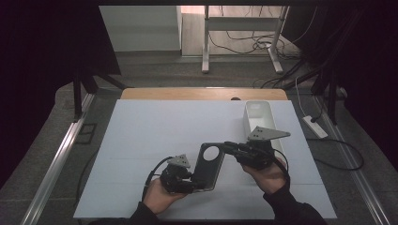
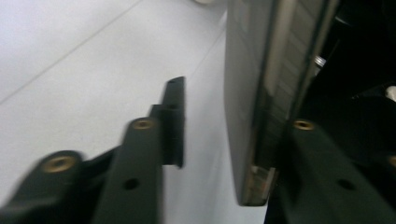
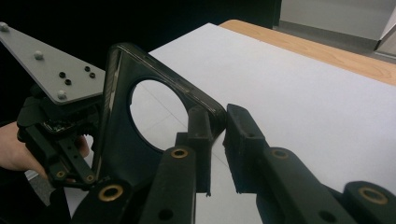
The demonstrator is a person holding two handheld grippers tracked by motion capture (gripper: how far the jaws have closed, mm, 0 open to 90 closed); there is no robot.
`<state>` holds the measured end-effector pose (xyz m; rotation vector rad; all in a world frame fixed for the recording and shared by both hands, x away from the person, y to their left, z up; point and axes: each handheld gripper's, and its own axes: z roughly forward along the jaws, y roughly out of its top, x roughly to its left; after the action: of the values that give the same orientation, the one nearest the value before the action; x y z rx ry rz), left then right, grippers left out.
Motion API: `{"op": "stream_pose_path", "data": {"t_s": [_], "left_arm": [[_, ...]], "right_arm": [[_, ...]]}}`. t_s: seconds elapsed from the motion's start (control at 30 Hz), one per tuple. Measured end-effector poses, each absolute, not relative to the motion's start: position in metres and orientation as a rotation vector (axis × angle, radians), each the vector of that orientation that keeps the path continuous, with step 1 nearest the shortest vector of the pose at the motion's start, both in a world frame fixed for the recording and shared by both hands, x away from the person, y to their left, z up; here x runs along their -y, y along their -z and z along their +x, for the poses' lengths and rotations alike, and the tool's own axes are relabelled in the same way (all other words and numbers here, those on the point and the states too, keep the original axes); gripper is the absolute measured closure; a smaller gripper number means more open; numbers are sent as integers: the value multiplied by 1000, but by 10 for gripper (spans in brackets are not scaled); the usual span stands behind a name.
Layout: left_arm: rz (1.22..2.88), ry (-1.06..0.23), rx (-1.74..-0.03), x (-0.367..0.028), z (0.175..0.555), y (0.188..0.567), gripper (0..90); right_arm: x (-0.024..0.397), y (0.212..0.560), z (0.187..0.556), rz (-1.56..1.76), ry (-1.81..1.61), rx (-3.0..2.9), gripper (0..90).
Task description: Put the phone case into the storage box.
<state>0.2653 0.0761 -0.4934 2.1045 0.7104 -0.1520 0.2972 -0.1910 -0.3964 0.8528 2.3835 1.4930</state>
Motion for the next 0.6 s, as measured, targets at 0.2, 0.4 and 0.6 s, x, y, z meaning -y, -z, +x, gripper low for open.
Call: {"op": "stream_pose_path", "data": {"t_s": [0.2, 0.4, 0.6], "left_arm": [[2091, 94, -698, -75, 263, 490, 344], [2075, 86, -690, -76, 262, 486, 231], [2042, 83, -687, -84, 261, 480, 119]], "right_arm": [[192, 395, 297, 859, -1477, -2383, 801], [192, 393, 298, 867, -1463, -2387, 800], [194, 390, 300, 877, -1452, -2385, 799]]}}
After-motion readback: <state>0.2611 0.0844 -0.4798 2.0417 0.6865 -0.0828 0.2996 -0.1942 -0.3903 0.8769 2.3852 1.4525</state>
